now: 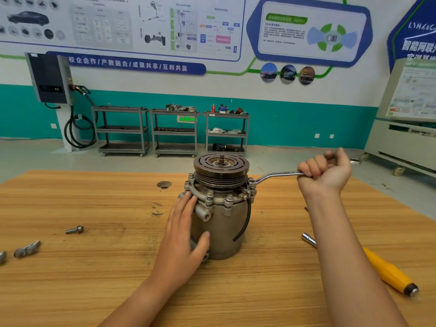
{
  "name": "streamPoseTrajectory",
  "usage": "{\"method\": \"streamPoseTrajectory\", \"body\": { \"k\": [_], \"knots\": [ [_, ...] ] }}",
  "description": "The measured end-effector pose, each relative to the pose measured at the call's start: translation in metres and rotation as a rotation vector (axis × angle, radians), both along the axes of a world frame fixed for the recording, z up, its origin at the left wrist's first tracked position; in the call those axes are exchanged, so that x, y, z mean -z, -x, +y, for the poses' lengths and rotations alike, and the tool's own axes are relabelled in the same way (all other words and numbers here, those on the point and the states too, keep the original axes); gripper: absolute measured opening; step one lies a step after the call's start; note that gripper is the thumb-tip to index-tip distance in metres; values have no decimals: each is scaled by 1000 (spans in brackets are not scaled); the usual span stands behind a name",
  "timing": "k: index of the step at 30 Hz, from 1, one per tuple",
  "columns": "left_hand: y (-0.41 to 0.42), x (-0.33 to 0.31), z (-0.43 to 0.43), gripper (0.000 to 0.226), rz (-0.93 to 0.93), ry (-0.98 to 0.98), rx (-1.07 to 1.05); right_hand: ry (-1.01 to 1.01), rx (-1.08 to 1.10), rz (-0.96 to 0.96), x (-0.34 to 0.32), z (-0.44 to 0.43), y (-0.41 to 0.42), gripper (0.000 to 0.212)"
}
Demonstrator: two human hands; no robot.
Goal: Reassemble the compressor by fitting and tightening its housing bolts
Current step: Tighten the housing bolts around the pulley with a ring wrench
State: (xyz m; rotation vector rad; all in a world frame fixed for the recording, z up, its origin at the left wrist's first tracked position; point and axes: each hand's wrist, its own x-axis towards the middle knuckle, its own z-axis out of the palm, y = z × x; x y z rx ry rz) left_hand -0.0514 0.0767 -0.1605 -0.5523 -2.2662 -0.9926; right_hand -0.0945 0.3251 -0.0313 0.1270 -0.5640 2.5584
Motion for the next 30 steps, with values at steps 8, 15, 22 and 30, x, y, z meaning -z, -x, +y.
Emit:
{"method": "streamPoseTrajectory", "body": {
  "k": [8, 15, 22, 30],
  "knots": [
    [0, 0, -1, 78, 6, -3, 3, -94, -123, -47, -4, 11, 17, 41],
    [-1, -1, 0, 77, 7, 2, -1, -61, -92, -70, 4, 12, 15, 40],
    [-1, -3, 1, 76, -2, 0, -12, -47, 209, 22, 35, -18, -46, 46],
    [-4, -5, 2, 72, -37, -73, 7, -1110, 841, 374, 73, -140, -82, 31]
  ]
}}
